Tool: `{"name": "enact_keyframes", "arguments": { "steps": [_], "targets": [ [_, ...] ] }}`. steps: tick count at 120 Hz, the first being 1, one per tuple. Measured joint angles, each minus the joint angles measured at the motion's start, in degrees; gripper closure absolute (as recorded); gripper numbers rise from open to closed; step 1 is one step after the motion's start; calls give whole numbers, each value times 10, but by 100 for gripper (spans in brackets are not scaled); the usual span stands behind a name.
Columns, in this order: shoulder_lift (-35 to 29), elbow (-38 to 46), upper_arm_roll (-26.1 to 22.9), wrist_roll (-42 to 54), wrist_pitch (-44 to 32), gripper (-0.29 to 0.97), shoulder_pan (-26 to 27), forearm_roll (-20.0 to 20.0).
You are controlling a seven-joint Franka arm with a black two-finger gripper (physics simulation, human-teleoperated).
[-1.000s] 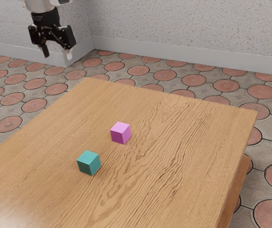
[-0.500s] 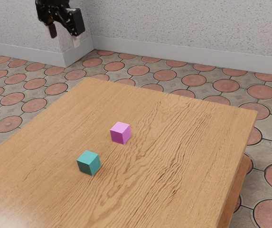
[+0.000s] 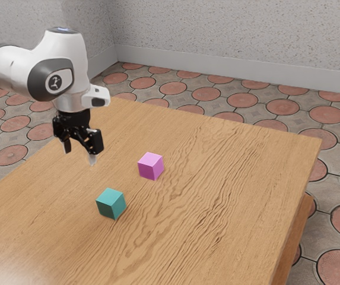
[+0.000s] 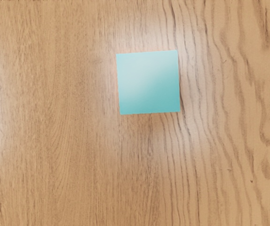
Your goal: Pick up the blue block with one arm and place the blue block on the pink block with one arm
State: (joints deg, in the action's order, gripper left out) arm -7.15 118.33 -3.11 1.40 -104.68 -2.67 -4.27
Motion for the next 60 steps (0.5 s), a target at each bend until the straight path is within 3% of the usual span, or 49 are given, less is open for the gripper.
{"name": "enact_keyframes", "arguments": {
  "steps": [31, 60],
  "targets": [
    [39, 76, 17, -2, -137, 0, 7, 17],
    [104, 84, 18, 2, -210, 0, 9, 20]
  ]
}}
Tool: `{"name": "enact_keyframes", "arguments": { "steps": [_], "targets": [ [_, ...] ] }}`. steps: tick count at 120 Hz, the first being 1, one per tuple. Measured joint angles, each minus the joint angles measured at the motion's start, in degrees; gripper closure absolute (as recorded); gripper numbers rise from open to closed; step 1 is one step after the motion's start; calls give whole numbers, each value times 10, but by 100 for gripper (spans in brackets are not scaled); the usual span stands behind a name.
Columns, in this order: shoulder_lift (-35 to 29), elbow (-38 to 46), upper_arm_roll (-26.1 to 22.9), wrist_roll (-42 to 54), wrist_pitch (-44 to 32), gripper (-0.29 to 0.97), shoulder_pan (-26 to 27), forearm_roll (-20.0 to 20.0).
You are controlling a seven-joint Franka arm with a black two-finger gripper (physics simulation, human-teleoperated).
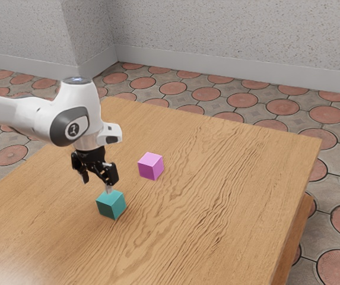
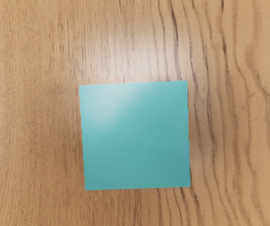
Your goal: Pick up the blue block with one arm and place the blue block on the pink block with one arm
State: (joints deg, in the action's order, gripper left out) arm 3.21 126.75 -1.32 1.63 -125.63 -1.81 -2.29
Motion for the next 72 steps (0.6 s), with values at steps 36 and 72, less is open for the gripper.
{"name": "enact_keyframes", "arguments": {
  "steps": [36, 72],
  "targets": [
    [57, -3, 0, 5, -48, 0, -5, 6],
    [88, -6, 0, 8, -73, 0, -4, 14]
  ]
}}
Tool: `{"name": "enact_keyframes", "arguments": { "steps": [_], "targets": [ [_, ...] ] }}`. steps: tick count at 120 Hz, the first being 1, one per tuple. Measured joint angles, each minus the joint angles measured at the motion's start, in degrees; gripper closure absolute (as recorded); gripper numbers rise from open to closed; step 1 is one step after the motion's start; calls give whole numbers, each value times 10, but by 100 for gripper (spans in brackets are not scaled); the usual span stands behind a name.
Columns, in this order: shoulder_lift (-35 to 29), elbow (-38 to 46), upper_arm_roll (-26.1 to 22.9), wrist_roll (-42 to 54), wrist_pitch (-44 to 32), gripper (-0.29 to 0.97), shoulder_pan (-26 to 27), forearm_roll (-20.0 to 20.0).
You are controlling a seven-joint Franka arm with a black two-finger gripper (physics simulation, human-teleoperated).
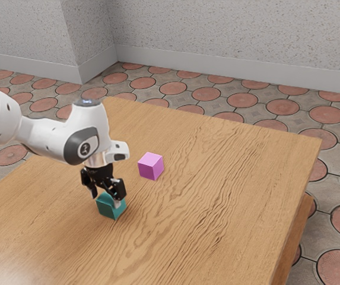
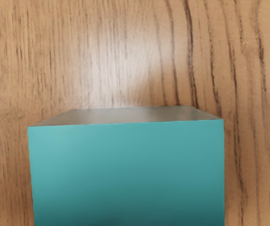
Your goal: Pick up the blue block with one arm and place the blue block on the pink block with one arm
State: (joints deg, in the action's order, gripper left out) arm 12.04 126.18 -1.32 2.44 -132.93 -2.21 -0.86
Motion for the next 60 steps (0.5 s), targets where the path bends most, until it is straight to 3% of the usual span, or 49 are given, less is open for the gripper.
{"name": "enact_keyframes", "arguments": {
  "steps": [60],
  "targets": [
    [18, -6, 0, 22, -34, 0, 3, 22]
  ]
}}
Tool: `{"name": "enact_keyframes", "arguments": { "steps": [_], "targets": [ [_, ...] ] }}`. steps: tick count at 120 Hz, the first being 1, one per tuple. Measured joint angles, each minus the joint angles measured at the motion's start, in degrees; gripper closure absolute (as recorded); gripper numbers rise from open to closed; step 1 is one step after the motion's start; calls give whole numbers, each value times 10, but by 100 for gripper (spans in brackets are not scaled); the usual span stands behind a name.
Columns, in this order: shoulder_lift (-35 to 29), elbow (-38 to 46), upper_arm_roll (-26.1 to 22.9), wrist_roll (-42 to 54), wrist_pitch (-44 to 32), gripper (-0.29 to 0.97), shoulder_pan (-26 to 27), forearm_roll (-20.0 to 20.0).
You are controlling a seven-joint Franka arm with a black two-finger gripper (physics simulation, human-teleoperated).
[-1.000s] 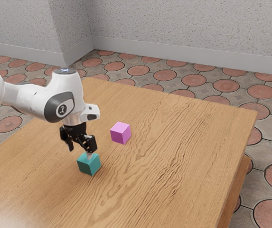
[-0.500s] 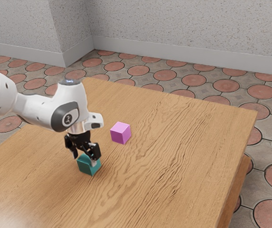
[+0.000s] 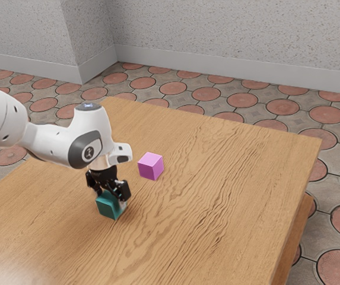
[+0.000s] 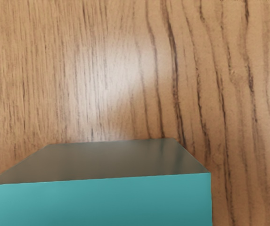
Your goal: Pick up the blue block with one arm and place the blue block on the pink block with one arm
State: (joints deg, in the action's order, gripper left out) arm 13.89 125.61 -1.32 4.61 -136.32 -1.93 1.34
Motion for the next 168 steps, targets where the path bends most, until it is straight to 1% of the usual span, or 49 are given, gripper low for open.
{"name": "enact_keyframes", "arguments": {
  "steps": [26, 34, 53, 76, 94, 130, 149, 168],
  "targets": [
    [-1, 0, 0, 6, -2, 1, -1, 1],
    [-1, 0, 0, 7, -2, 8, -2, 1],
    [0, 0, 0, 9, -2, 30, -2, 1],
    [0, 0, 0, 2, -4, 38, -2, -9],
    [0, 0, 0, -6, -5, 36, 0, -14],
    [3, 0, 0, -8, -5, 31, 1, -10],
    [0, -14, -1, -6, -2, 31, 2, -9],
    [0, -55, -1, -6, 15, 34, 2, -19]
  ]
}}
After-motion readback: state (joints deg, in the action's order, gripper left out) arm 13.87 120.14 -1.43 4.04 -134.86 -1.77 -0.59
